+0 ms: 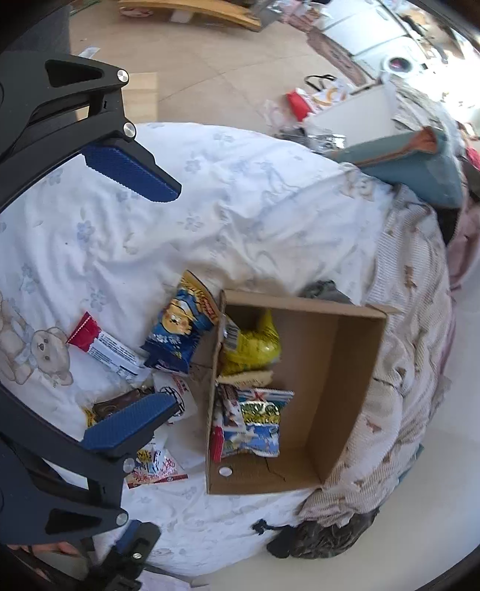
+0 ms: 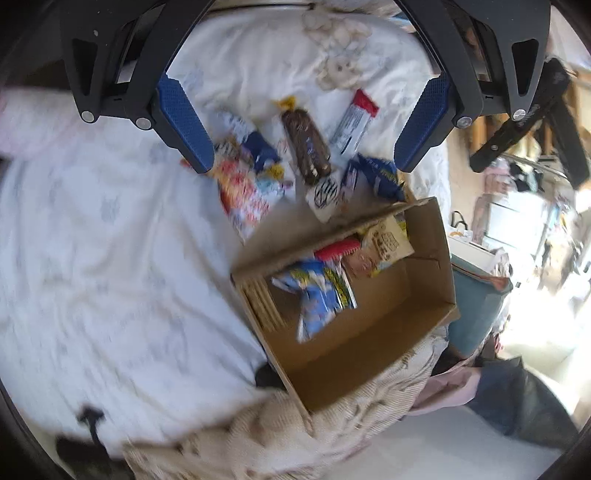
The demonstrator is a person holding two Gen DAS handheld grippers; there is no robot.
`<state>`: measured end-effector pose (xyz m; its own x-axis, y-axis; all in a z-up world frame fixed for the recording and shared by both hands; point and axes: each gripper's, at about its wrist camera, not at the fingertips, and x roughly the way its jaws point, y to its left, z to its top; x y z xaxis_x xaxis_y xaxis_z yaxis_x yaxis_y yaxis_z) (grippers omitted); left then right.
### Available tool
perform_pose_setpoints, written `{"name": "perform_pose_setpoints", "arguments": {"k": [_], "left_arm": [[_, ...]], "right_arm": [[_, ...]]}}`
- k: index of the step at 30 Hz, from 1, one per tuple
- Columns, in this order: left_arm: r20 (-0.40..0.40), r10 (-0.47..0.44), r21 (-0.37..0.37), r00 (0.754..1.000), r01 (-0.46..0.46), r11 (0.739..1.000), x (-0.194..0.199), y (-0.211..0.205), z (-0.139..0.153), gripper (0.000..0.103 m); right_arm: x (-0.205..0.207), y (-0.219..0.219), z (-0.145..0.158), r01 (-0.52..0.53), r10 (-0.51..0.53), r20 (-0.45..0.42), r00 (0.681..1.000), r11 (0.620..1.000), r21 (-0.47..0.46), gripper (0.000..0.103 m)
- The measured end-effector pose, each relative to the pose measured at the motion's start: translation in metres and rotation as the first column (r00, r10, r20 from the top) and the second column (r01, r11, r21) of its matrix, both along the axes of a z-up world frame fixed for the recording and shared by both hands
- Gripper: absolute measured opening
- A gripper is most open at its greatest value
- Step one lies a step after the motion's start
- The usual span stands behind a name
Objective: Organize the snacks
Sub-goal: 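Open both tools to release the packets and withdraw over the pile, then grasp the white-red bar with the left tool while the right tool grasps the blue-white stick packet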
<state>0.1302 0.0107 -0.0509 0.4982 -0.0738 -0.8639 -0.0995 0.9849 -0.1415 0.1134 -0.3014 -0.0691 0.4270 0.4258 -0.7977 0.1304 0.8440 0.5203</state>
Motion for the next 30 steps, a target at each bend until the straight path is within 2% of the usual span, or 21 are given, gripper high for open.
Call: {"name": "perform_pose_setpoints", "arguments": {"k": [6,9,12,15,17,19,21,22,23,24,25,30], "left_arm": [[-0.138,0.034,-0.060,0.990,-0.042,0.997,0.004,0.002,-0.034,0.102],[-0.217,-0.045,-0.071,0.975,0.030,0.997,0.007,-0.018,-0.057,0.102],[-0.233,-0.119,-0.009,0.965,0.120,0.993,0.008,-0.046,-0.072,0.102],[-0.267,-0.233,0.042,0.935,0.253,0.967,0.011,-0.078,-0.091,0.102],[-0.301,-0.300,0.098,0.905,0.342,0.935,0.011,-0.097,-0.106,0.098],[-0.332,-0.329,0.121,0.884,0.386,0.914,0.009,-0.106,-0.117,0.096],[-0.355,-0.340,0.116,0.871,0.402,0.908,0.009,-0.111,-0.125,0.095],[-0.358,-0.346,0.115,0.867,0.409,0.905,0.008,-0.113,-0.127,0.084],[-0.363,-0.363,0.123,0.858,0.430,0.895,0.006,-0.116,-0.128,0.030],[-0.388,-0.378,0.131,0.841,0.456,0.880,0.006,-0.119,-0.130,0.028],[-0.390,-0.385,0.132,0.836,0.465,0.876,0.003,-0.120,-0.127,0.027],[-0.323,-0.403,0.050,0.857,0.440,0.896,-0.018,-0.116,-0.091,0.027]], "right_arm": [[0.000,0.000,-0.019,0.023,-0.022,-0.046,0.999,1.000,0.013,0.100],[0.004,-0.002,-0.032,0.044,-0.041,-0.090,0.995,0.999,0.031,0.100],[0.008,-0.004,-0.037,0.058,-0.053,-0.100,0.994,0.997,0.048,0.100],[0.009,-0.006,-0.039,0.064,-0.060,-0.107,0.992,0.997,0.039,0.100],[0.008,-0.008,-0.040,0.068,-0.062,-0.110,0.992,0.997,0.045,0.100],[0.008,-0.011,-0.040,0.074,-0.069,-0.114,0.991,0.997,0.035,0.100],[0.007,-0.015,-0.039,0.086,-0.080,-0.114,0.990,0.995,0.045,0.100],[0.007,-0.017,-0.039,0.090,-0.084,-0.112,0.990,0.995,0.049,0.100],[0.006,-0.019,-0.038,0.094,-0.088,-0.112,0.990,0.994,0.049,0.100],[0.007,-0.020,-0.037,0.098,-0.092,-0.111,0.990,0.994,0.049,0.100],[0.007,-0.022,-0.037,0.102,-0.096,-0.111,0.989,0.994,0.050,0.100],[0.007,-0.025,-0.038,0.103,-0.100,-0.122,0.988,0.994,0.024,0.100]]}}
